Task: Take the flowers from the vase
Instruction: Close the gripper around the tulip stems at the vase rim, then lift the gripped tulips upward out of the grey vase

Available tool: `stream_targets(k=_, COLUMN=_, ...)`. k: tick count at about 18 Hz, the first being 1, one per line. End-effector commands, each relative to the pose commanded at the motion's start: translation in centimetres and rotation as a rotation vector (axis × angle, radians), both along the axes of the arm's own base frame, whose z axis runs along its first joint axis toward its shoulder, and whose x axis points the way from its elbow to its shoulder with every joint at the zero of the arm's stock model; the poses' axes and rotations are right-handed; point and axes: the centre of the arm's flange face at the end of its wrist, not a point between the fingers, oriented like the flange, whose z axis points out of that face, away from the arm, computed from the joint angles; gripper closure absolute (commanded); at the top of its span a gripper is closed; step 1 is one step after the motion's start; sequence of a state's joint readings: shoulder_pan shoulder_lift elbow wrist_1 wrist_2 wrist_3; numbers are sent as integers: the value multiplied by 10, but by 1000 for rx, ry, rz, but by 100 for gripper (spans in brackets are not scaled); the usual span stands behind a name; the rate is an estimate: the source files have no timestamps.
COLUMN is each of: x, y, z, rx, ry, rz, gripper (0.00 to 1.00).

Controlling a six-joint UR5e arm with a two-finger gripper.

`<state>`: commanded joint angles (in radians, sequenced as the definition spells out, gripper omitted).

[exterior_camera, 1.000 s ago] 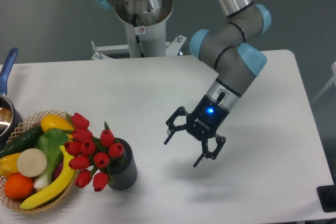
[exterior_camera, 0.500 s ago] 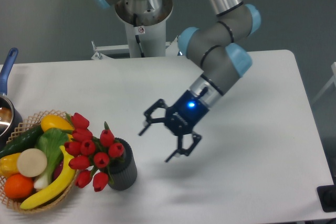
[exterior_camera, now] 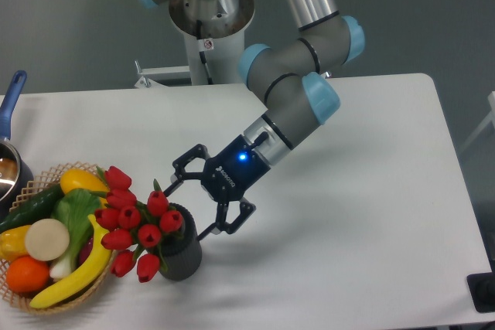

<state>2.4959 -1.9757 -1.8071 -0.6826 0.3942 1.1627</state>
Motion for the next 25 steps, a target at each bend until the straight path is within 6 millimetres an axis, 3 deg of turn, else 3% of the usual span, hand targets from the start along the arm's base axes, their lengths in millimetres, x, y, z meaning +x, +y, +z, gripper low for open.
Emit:
stream_targets(k=5, x=7, y=4, z=-8, rx=21, ry=23, rz=-33, gripper=0)
stream_targets(k=6, x=8, y=4, z=-9, rx=19, ry=20, rz=-34, gripper=5)
stream_targets(k=17, x=5, y=-1, z=-1, rx=27, ry=31, rz=-24, gripper=84)
stream_targets(k=25, x=-2, y=-7, z=19, rx=49, ry=51, rz=-7, gripper=87)
